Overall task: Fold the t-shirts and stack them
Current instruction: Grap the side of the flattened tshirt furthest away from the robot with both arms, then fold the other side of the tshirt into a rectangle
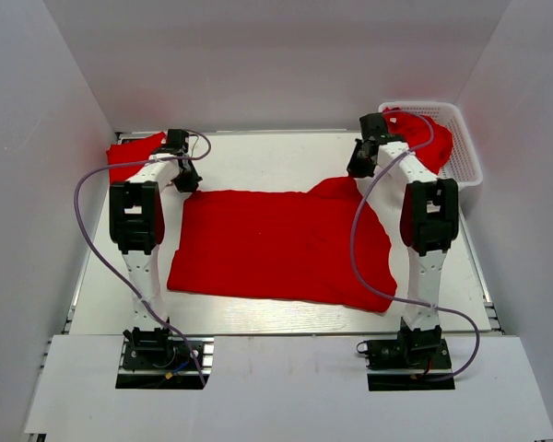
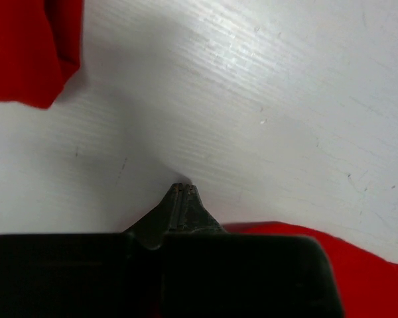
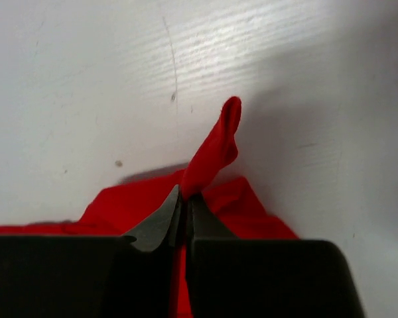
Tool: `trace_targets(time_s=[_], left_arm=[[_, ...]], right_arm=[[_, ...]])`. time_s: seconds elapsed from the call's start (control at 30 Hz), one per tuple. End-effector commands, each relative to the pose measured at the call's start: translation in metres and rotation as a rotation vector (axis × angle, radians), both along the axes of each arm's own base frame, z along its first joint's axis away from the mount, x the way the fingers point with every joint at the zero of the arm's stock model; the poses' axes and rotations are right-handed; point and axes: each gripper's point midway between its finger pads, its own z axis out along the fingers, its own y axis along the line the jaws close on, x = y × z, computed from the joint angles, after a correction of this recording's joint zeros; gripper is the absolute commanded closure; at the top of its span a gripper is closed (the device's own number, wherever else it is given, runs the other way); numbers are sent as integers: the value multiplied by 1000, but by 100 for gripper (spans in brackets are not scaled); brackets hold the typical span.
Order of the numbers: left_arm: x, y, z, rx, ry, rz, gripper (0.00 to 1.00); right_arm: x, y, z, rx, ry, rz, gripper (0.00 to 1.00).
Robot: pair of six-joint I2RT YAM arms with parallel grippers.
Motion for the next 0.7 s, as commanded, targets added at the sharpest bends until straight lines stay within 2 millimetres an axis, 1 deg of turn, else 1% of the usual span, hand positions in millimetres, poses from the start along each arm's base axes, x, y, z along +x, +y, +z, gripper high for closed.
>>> trace_targets(time_s=[0.0, 0.03, 0.07, 0.1, 0.13, 0.17, 0.2, 0.23, 0.27, 0.3, 0.33, 0.37, 0.43, 0.47, 0.5, 0.53, 0.57, 0.6, 0.63, 0.67], left_arm=[[-12, 1, 45, 6, -38, -7, 100], [-15, 2, 46, 6, -37, -7, 100], [-22, 2, 43, 6, -23, -7, 100], [-24, 2, 45, 6, -24, -7, 100], [-31, 4, 49, 14, -20, -2, 100], [-34, 7, 52, 26, -22, 5, 100], [-39, 9, 53, 39, -14, 11, 100], [-47, 10, 50, 39, 0, 11, 100], [-50, 11, 59, 47, -15, 16, 100], [-54, 12, 61, 46, -18, 16, 100], [-61, 12, 58, 47, -5, 16, 100], [-65, 12, 60, 47, -6, 16, 100], [-78, 14, 67, 48, -6, 39, 100], [-83, 14, 68, 48, -6, 39, 100], [-95, 14, 62, 44, 22, 49, 100], [-102, 14, 69, 39, 17, 57, 100], [-106, 14, 69, 34, 17, 66, 100], [-118, 15, 64, 36, 44, 66, 100], [-123, 17, 65, 40, 49, 86, 100], [-128, 16, 71, 32, 40, 100, 100]], right_arm=[[-33, 16, 37, 83, 34, 16, 100], [-45, 15, 39, 86, 51, 22, 100], [-52, 19, 40, 111, 69, 31, 100], [-66, 20, 46, 118, 85, 23, 100], [-81, 20, 45, 117, 120, 23, 100], [-87, 19, 39, 116, 147, 15, 100], [-104, 17, 40, 114, 164, 11, 100], [-111, 15, 41, 112, 178, 3, 100], [-117, 13, 42, 106, 184, -2, 100], [-130, 9, 45, 103, 190, -9, 100], [-136, 10, 47, 104, 193, -7, 100], [-142, 7, 53, 100, 189, -12, 100], [-159, 4, 52, 94, 222, -14, 100], [-163, 4, 57, 95, 215, -12, 100], [-172, 3, 52, 92, 236, -11, 100], [-177, 3, 58, 94, 228, -8, 100], [-184, 2, 56, 89, 244, -6, 100], [-195, 1, 50, 81, 272, -7, 100], [-204, -2, 54, 79, 282, -11, 100], [-208, -4, 54, 76, 290, -11, 100]])
